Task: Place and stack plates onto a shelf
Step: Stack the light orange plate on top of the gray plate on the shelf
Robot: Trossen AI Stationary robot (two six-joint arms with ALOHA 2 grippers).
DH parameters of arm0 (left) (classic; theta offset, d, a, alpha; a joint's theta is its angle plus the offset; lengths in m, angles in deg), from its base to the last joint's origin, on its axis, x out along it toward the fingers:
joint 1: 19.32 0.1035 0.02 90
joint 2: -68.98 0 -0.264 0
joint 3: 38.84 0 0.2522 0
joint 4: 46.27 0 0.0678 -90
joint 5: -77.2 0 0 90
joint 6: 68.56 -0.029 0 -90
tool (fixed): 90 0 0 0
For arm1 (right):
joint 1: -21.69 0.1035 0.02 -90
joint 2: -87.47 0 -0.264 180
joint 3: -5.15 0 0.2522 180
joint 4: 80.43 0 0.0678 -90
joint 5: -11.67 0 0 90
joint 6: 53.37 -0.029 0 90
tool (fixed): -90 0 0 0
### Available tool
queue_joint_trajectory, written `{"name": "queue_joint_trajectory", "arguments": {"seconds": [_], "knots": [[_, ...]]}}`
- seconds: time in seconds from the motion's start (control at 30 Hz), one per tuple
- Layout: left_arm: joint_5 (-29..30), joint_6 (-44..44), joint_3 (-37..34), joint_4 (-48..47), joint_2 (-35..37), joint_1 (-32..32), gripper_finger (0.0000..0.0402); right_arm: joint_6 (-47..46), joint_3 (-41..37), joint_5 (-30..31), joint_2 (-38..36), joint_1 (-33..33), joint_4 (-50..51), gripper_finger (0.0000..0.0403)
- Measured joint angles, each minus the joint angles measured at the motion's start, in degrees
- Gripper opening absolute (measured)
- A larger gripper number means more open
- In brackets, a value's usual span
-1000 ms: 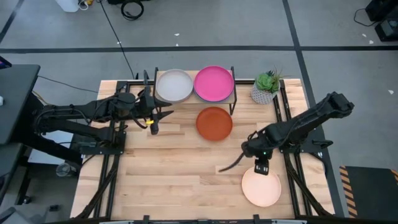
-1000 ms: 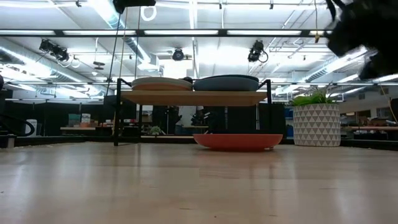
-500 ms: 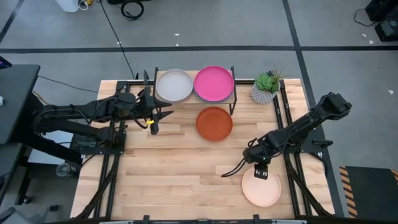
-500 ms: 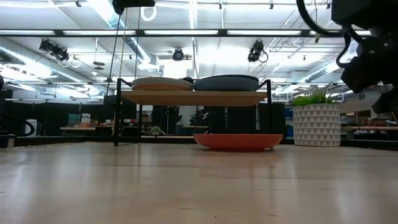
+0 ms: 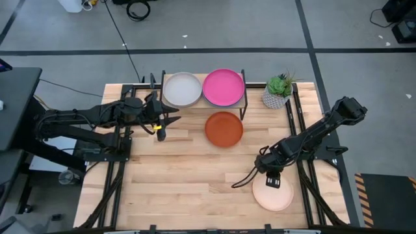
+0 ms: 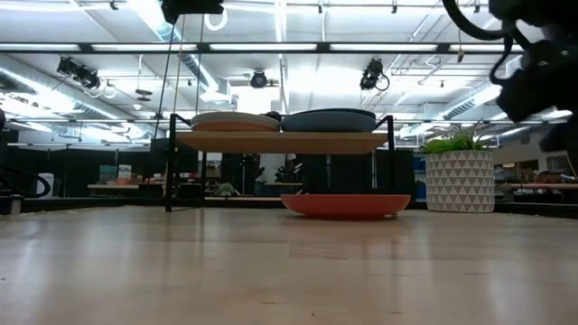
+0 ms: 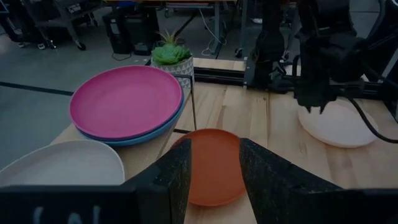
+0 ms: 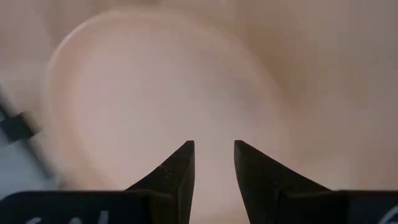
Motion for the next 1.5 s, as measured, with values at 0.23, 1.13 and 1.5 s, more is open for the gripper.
{"name": "queue_joint_trajectory", "arguments": {"seconds": [0.23, 1.13, 1.5], "knots": [[0.0, -0.3, 0.0, 0.0, 0.0, 0.0, 0.0141, 8.2, -1.0, 9.5, -1.5, -0.1, -0.1, 0.0119], [0.1, 0.2, 0.0, 0.0, 0.0, 0.0, 0.0141, 4.8, -7.4, 6.4, -1.3, -1.0, -7.9, 0.0081], [1.1, 0.1, 0.0, 0.0, 0.0, 0.0, 0.0141, 1.3, -4.0, 6.4, -1.2, -1.0, -3.9, 0.0016]]}}
